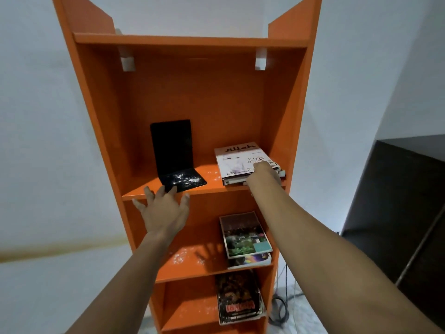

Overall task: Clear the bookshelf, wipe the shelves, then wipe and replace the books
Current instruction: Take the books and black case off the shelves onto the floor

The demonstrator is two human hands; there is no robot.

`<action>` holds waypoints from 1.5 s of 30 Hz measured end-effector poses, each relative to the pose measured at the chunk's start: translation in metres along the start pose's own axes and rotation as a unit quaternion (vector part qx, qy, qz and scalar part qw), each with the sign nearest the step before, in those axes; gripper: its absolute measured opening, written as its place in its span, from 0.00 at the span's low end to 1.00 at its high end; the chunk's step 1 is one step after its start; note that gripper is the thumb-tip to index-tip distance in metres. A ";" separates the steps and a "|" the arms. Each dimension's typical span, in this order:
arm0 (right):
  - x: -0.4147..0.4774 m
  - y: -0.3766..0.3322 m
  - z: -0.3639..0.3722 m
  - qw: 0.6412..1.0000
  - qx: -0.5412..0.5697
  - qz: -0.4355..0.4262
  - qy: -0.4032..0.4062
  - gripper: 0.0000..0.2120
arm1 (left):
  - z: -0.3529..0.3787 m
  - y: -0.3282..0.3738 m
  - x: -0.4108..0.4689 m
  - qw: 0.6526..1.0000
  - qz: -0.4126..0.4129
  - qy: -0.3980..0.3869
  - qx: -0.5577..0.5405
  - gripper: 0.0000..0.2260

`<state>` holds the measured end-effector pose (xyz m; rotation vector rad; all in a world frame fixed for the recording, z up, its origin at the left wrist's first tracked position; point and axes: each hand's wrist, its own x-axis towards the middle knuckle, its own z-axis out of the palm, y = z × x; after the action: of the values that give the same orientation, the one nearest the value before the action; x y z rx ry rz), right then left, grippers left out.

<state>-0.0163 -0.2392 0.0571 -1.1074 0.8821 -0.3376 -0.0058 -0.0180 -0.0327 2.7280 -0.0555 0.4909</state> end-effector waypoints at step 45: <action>-0.052 0.089 -0.022 0.966 0.246 -0.051 0.065 0.24 | -0.050 -0.044 -0.053 0.606 -0.238 -0.163 -0.741 0.12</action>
<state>-0.0812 -0.1804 -0.0018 -0.6739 0.7986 -0.6823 -0.0676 0.0394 -0.0227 1.0125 0.1249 -0.2322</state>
